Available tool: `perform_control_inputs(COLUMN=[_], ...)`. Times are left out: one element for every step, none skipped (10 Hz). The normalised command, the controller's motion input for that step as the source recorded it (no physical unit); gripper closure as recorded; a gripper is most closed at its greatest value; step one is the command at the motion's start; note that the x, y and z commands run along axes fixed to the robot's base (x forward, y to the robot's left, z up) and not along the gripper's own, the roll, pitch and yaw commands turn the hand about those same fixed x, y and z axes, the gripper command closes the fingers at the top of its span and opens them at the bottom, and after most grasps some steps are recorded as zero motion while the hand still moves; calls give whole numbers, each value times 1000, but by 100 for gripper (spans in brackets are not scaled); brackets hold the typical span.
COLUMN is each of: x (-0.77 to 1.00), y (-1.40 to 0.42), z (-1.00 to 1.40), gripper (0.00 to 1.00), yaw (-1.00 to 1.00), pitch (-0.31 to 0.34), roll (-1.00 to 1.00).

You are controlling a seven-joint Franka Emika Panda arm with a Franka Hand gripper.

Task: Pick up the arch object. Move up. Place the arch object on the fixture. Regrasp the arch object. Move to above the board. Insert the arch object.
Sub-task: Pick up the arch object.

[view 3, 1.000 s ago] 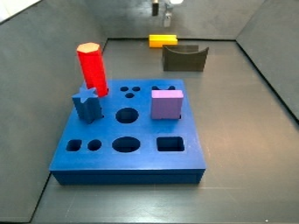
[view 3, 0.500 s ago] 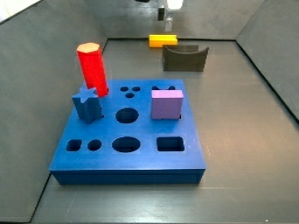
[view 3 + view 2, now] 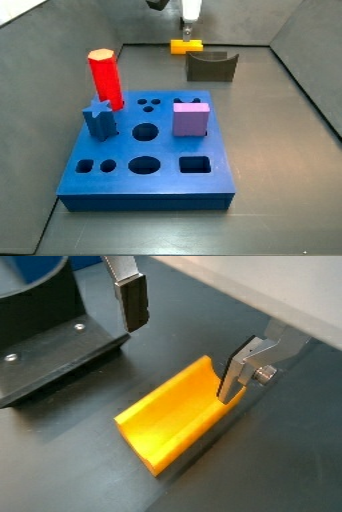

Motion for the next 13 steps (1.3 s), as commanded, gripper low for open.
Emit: perform_control_inputs(x=[0, 251, 289, 186, 71, 0, 0, 80, 77, 83, 77, 9, 0], y=[194, 257, 314, 231, 160, 123, 37, -83, -223, -211, -254, -169, 0], z=[-243, -309, -540, -629, -637, -600, -537, -357, -280, -251, -354, -406, -334], gripper=[0, 0, 0, 0, 0, 0, 0, 0, 0, 0, 0, 0, 0], yaw=[-403, -400, -191, -149, -71, -77, -89, 0, 0, 0, 11, 26, 0], pitch=[0, -90, -124, -121, -121, -104, -106, -79, -19, 0, -3, -21, 0], roll=[-421, -357, -254, -223, -240, -266, -287, -177, -43, -1, 0, 0, 24])
